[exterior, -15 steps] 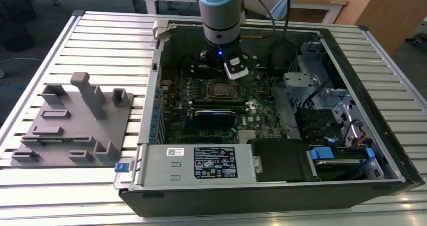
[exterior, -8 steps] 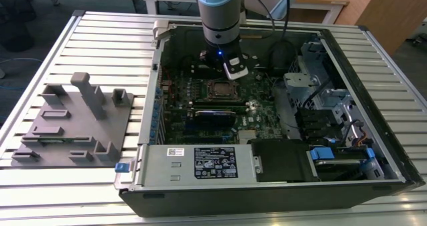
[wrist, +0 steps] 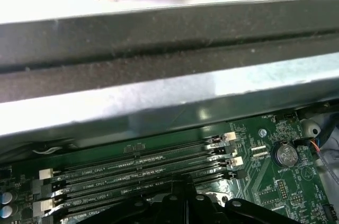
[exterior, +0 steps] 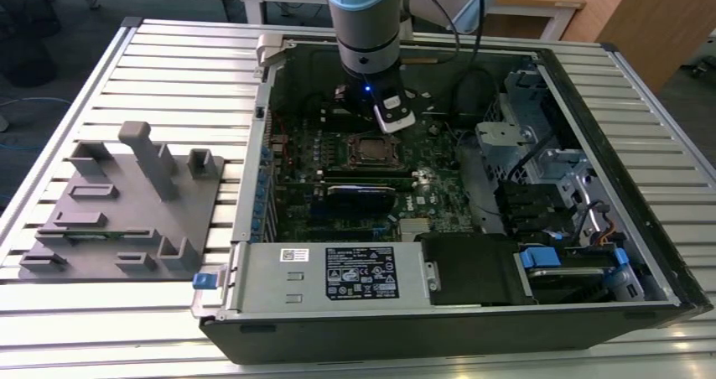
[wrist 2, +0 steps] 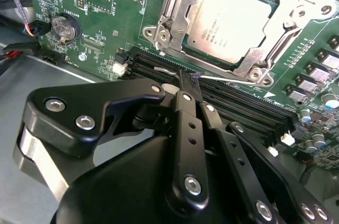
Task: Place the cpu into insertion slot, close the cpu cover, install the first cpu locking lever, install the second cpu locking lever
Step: 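Install the first cpu locking lever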
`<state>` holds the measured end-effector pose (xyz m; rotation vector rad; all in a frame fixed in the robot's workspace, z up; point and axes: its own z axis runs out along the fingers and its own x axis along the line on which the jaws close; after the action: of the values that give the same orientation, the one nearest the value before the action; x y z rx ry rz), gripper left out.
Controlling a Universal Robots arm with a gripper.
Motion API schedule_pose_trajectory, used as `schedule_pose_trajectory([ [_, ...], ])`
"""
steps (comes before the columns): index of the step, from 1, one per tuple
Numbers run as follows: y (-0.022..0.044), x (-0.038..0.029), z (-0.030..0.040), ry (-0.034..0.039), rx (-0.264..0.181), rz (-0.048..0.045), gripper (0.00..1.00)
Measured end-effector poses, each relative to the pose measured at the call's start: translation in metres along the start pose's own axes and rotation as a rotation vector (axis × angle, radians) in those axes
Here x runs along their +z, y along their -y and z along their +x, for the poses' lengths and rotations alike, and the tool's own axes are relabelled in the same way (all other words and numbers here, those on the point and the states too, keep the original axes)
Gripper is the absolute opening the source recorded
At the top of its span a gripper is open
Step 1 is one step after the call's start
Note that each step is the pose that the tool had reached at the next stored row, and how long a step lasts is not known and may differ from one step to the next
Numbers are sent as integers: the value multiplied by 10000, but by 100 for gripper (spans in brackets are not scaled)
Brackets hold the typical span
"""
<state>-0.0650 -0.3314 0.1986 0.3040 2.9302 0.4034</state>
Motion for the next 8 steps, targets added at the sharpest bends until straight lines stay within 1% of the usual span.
schedule_pose_trajectory([
  [2, -5, 4, 6, 33, -11, 15, 10],
  [8, -4, 10, 8, 45, 17, 31, 10],
])
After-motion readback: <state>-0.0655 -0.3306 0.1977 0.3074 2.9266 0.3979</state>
